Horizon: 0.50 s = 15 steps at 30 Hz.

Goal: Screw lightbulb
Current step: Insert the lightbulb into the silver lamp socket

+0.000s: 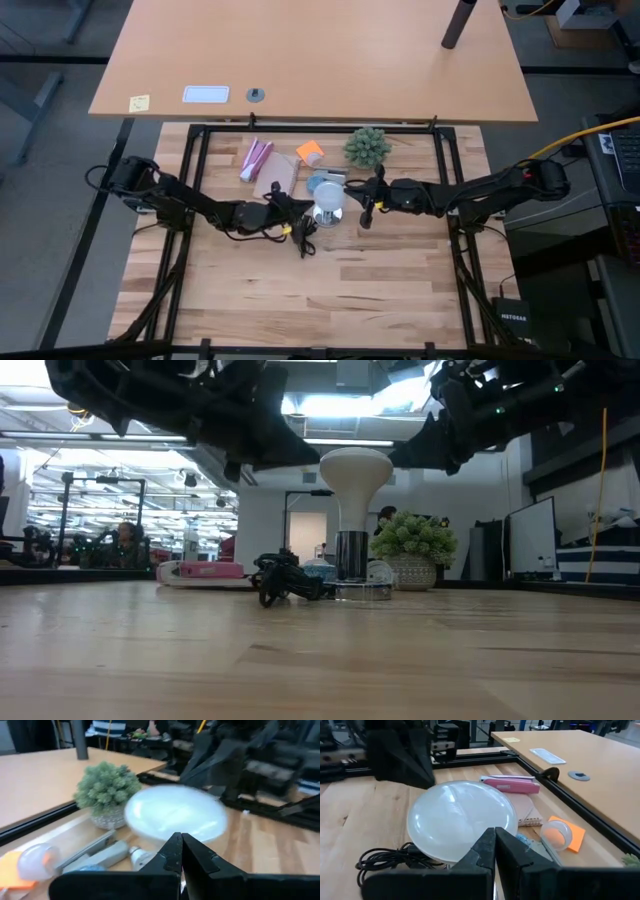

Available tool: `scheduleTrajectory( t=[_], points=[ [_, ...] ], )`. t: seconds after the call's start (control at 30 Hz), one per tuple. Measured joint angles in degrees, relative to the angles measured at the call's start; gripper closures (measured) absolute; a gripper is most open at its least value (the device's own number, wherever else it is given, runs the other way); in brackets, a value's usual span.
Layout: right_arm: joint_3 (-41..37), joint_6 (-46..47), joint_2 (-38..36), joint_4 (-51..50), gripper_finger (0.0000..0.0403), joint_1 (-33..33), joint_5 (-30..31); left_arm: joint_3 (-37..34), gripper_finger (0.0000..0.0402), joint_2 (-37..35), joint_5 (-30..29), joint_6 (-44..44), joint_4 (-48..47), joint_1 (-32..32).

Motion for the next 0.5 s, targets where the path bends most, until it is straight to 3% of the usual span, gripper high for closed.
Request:
scheduleTrajectory(
  t=[0.5],
  points=[
    [0.02,1.35,0.0,-0.26,0.0387,0.0,-1.19,0.0,0.0401,0.0,2.0,-1.3,-2.03,0.29]
  ],
)
